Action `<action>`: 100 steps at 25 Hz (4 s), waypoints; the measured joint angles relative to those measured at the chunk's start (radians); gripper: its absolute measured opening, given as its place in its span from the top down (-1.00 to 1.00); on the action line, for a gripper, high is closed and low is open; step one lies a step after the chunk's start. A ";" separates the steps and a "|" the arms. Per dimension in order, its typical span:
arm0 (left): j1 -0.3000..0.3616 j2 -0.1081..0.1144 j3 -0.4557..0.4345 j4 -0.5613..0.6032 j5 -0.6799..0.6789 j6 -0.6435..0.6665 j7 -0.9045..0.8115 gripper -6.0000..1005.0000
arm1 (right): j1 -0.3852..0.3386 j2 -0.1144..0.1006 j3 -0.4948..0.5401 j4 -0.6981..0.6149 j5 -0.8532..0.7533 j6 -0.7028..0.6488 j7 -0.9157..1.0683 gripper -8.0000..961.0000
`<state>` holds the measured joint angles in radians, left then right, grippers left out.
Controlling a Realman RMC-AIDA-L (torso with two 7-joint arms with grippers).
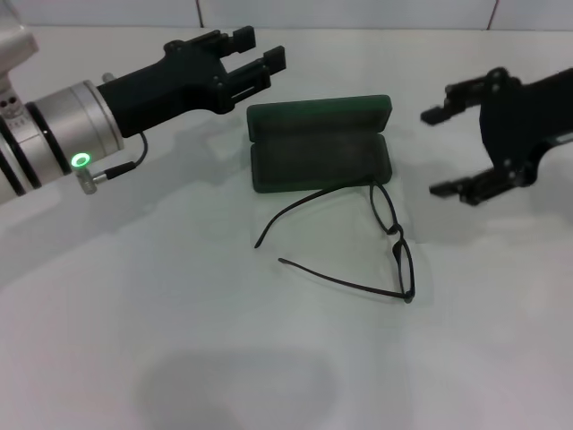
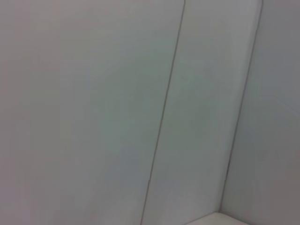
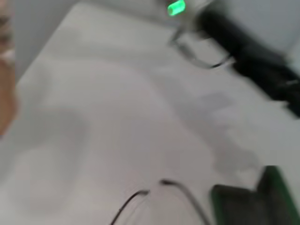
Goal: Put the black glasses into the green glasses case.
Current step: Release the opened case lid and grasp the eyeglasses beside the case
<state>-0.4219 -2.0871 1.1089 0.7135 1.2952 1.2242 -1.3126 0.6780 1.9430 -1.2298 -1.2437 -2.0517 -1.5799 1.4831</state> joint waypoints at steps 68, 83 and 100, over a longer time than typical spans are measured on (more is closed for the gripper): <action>-0.048 0.008 -0.087 -0.120 0.003 -0.008 0.091 -0.15 | 0.149 0.083 -0.618 -0.079 -0.478 0.115 -0.325 -0.47; -0.049 0.013 -0.087 -0.121 0.009 -0.008 0.092 -0.15 | 0.169 0.085 -0.692 -0.002 -0.495 0.238 -0.325 -0.41; -0.049 0.015 -0.087 -0.121 0.009 -0.007 0.101 -0.15 | 0.173 0.085 -0.801 0.043 -0.495 0.367 -0.314 -0.22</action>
<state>-0.4714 -2.0724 1.0218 0.5921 1.3040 1.2169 -1.2118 0.8506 2.0278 -2.0308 -1.2007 -2.5464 -1.2128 1.1688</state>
